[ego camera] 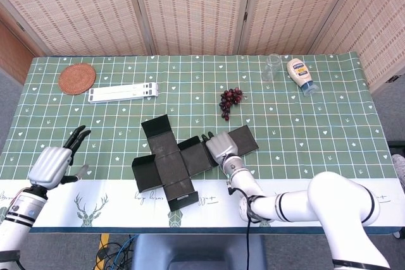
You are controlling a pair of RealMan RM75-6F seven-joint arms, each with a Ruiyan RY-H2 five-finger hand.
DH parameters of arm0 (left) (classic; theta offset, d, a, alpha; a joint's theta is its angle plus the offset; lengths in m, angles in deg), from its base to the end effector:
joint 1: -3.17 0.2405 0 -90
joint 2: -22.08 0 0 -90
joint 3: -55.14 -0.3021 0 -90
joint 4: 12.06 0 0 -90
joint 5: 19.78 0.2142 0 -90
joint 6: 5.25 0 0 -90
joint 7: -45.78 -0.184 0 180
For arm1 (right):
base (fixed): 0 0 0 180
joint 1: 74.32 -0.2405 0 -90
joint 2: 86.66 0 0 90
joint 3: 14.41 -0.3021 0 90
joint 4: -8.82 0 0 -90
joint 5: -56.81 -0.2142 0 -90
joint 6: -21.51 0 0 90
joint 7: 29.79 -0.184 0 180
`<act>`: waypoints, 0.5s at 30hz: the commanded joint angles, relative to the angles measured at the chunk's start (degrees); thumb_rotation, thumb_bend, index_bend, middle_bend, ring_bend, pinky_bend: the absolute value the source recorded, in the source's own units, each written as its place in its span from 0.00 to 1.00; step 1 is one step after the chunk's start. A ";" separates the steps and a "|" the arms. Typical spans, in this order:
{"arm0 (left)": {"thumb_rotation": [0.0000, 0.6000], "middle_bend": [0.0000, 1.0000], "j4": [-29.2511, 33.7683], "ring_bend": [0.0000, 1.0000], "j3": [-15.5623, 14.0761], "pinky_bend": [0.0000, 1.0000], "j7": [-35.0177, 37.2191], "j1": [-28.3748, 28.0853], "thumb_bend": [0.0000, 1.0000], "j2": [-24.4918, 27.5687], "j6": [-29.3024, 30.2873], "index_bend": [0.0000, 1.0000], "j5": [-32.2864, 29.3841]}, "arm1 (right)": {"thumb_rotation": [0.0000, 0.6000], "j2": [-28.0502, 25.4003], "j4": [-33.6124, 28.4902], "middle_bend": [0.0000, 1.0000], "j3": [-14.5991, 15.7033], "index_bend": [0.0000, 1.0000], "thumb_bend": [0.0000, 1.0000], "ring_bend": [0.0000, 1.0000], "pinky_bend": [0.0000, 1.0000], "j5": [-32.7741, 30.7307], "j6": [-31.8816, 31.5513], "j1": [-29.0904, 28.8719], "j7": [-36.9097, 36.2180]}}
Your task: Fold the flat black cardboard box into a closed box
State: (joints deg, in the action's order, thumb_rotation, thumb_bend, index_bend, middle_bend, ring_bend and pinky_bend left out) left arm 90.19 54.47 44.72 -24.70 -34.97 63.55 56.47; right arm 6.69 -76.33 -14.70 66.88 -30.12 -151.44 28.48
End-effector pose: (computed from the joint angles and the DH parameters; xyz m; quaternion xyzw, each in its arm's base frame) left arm -0.2701 0.3276 0.1550 -0.6871 -0.4028 -0.3683 0.4795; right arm -0.0747 -0.4468 -0.1016 0.8539 -0.2657 0.1118 0.4332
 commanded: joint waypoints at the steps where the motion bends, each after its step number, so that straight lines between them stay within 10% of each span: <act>1: 1.00 0.00 -0.14 0.58 0.21 0.86 0.46 0.57 0.35 0.04 0.13 0.00 0.42 | 1.00 0.93 0.97 0.09 -0.04 0.00 0.08 0.68 0.90 -0.84 -0.25 -0.48 0.92; 15: 1.00 0.00 -0.62 0.58 0.79 0.86 2.11 2.50 0.35 0.54 -0.75 0.00 2.47 | 1.00 4.01 2.37 0.09 -0.58 0.00 0.09 0.69 0.90 -3.25 -2.60 -2.13 5.77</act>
State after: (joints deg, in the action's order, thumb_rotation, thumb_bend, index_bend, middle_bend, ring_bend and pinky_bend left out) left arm 89.59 55.24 46.80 -22.23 -34.44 62.82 58.90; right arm 10.45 -74.01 -15.30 63.85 -32.38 -153.43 33.85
